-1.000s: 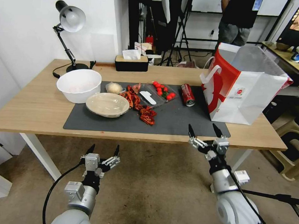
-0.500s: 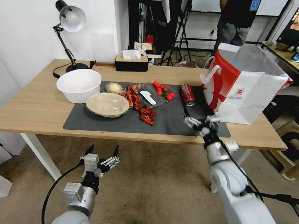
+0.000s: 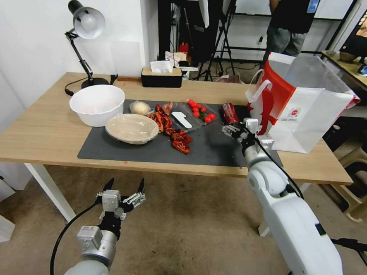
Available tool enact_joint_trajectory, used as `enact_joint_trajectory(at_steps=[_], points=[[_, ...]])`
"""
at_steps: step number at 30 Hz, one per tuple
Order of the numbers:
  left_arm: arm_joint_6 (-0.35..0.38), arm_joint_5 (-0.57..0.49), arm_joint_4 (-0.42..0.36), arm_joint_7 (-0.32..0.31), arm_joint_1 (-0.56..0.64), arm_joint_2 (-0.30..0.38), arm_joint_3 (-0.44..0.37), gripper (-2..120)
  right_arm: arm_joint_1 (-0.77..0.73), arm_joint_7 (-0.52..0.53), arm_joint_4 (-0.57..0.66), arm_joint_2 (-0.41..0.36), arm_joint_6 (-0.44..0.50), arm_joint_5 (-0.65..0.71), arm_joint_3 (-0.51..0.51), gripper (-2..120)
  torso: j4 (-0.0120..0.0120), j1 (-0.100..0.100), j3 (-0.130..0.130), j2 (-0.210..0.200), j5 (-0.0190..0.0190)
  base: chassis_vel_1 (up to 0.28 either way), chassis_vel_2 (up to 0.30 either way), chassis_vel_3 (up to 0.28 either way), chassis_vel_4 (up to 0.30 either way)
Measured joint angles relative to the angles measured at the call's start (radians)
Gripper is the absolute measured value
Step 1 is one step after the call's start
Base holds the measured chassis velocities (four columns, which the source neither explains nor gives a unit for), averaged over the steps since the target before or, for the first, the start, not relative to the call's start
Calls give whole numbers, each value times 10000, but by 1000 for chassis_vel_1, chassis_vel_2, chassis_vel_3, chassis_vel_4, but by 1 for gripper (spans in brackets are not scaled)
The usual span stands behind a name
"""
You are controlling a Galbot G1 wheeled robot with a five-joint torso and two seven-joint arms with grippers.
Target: Pick up the trash from the table and place it into the takeout bag.
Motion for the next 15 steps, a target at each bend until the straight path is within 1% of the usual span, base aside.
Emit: enact_joint_trajectory(at_steps=[6,10,11,14,15], points=[[-27,16,12,-5,17,-8,-10,100,791,407,-682,204,-542,136,-201,100,2,1,0,0,0,0,0,0,0],[-73,22,72,-7,23,-10,-10,100,1200,953,-835,276,-1641,303,-348,100,0,0,-1,2,0,0,0,0,0],[-73,22,72,-7,23,-10,-10,100,1200,953,-835,276,-1641,303,-348,100,0,0,-1,2,0,0,0,0,0],[-93,23,143,2,9,-2,-17,100,1441,1254,-926,310,-2472,447,-425,100,0,-1,-1,2,0,0,0,0,0],[-93,23,143,2,9,-2,-17,100,1441,1254,-926,310,-2472,447,-425,100,0,-1,-1,2,0,0,0,0,0]])
